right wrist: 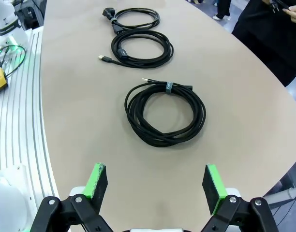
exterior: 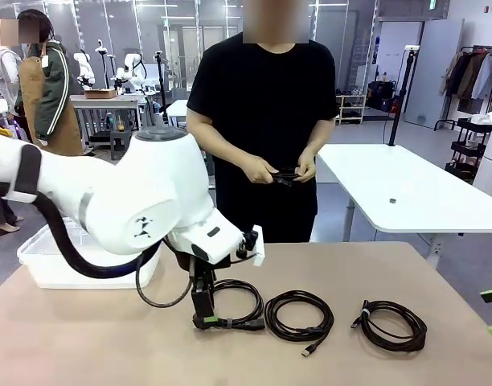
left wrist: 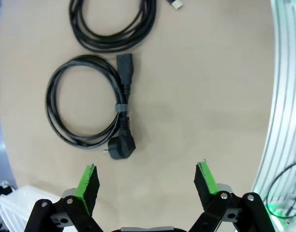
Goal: Organize and store the cables.
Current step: Place the Power Cable into the Organizing box.
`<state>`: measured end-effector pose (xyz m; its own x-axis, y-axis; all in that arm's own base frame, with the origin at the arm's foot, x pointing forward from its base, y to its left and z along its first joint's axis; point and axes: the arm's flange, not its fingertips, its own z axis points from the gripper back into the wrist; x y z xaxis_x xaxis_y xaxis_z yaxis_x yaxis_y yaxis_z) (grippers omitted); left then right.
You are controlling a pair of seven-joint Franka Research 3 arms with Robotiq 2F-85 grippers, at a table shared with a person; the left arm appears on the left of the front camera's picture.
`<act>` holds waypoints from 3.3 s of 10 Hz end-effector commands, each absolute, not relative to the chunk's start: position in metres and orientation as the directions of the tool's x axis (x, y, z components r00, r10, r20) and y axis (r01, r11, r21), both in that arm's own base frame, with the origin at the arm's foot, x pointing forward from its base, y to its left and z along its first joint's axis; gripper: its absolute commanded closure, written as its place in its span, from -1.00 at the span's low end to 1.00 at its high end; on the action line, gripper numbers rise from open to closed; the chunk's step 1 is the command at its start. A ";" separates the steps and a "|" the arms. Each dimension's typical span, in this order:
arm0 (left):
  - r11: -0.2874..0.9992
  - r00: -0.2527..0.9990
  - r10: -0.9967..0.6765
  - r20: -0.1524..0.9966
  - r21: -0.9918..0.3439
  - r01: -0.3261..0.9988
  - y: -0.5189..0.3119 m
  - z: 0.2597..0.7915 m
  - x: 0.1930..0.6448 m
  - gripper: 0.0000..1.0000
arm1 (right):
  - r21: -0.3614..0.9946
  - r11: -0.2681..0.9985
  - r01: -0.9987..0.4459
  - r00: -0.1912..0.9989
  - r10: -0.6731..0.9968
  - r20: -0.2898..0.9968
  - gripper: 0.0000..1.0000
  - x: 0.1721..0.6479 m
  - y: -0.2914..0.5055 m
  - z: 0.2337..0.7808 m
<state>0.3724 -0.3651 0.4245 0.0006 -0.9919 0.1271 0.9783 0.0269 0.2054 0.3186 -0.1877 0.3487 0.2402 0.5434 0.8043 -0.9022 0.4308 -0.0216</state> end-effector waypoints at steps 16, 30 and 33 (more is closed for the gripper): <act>-0.033 -0.037 -0.996 0.079 0.053 0.998 -0.407 0.330 0.432 -1.00 | -0.012 0.425 -0.905 0.255 0.566 0.784 -1.00 0.326 -0.177 0.361; 0.039 0.039 -0.997 0.068 -0.006 0.999 -0.401 0.315 0.460 1.00 | -0.012 0.425 -0.905 0.255 0.566 0.784 -1.00 0.326 -0.177 0.361; 0.028 0.029 -0.997 0.078 -0.011 1.000 -0.401 0.318 0.459 0.93 | -0.012 0.425 -0.905 0.255 0.566 0.784 -1.00 0.326 -0.177 0.361</act>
